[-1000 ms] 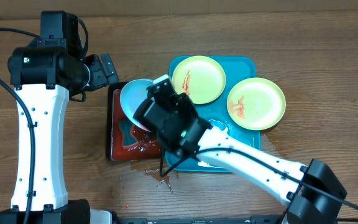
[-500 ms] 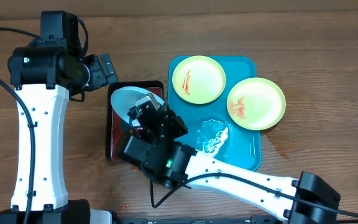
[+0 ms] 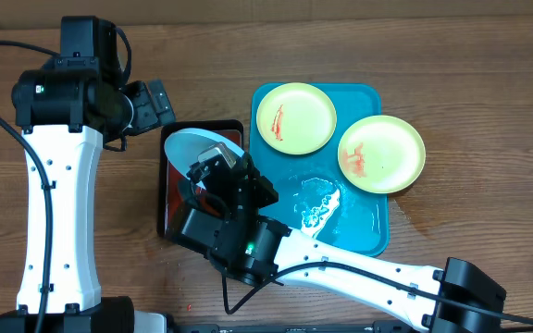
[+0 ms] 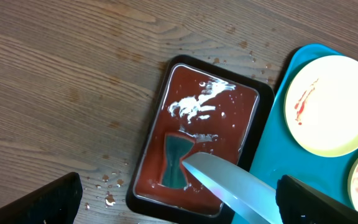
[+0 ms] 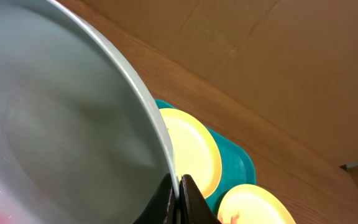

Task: Clean dirty plates on tray and stack at the side
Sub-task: 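Lift the cleaned plate with the right gripper and tilt it over the black tray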

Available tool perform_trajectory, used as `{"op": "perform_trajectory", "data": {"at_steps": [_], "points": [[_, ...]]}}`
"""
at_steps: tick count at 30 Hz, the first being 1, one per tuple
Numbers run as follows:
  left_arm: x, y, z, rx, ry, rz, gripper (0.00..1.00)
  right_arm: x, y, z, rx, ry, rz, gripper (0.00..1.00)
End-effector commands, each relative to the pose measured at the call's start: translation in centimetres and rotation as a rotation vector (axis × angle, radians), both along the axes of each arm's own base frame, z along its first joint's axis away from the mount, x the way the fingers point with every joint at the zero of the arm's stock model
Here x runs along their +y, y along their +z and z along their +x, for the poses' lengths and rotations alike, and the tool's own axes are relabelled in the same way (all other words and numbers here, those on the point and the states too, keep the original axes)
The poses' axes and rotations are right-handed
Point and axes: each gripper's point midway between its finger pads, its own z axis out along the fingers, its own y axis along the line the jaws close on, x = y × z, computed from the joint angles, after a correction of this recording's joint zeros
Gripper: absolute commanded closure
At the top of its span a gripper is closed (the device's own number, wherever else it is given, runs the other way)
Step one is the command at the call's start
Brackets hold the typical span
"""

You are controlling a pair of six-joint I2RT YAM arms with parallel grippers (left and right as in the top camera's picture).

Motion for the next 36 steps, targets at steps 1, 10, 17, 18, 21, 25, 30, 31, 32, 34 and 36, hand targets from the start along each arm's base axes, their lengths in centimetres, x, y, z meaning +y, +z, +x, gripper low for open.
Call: {"op": "perform_trajectory", "data": {"at_steps": [1, 10, 17, 18, 21, 25, 30, 31, 32, 34, 36], "points": [[0.4, 1.2, 0.0, -0.036, -0.006, 0.020, 0.00, -0.2, 2.1, 0.2, -0.046, -0.024, 0.051, 0.96], [0.4, 1.2, 0.0, -0.035, -0.006, 0.020, 0.00, -0.2, 2.1, 0.2, -0.046, -0.024, 0.051, 0.96], [0.4, 1.2, 0.0, -0.036, -0.006, 0.020, 0.00, -0.2, 2.1, 0.2, -0.046, -0.024, 0.051, 0.96], [0.4, 1.2, 0.0, -0.036, -0.006, 0.020, 0.00, -0.2, 2.1, 0.2, -0.046, -0.024, 0.051, 0.96], [0.4, 1.2, 0.0, -0.036, -0.006, 0.020, 0.00, -0.2, 2.1, 0.2, -0.046, -0.025, 0.051, 0.96], [0.4, 1.2, 0.0, -0.036, -0.006, 0.020, 0.00, -0.3, 2.1, 0.3, -0.046, -0.029, 0.052, 0.96], [0.4, 1.2, 0.0, -0.036, -0.006, 0.020, 0.00, -0.6, 2.0, 0.7, -0.037, -0.035, 0.055, 0.96], [0.4, 1.2, 0.0, -0.036, -0.005, 0.020, 0.00, -0.7, 2.0, 0.8, -0.038, -0.040, 0.055, 0.96], [0.4, 1.2, 0.0, -0.036, -0.006, 0.020, 0.00, -0.8, 2.0, 1.0, -0.037, -0.045, 0.060, 0.96], [0.4, 1.2, 0.0, -0.036, -0.006, 0.020, 0.00, -0.3, 1.3, 1.0, 0.001, -0.031, 0.105, 0.96], [0.4, 1.2, 0.0, -0.036, -0.006, 0.020, 0.00, -0.3, 1.0, 0.8, 0.019, -0.007, 0.067, 0.96]]}}
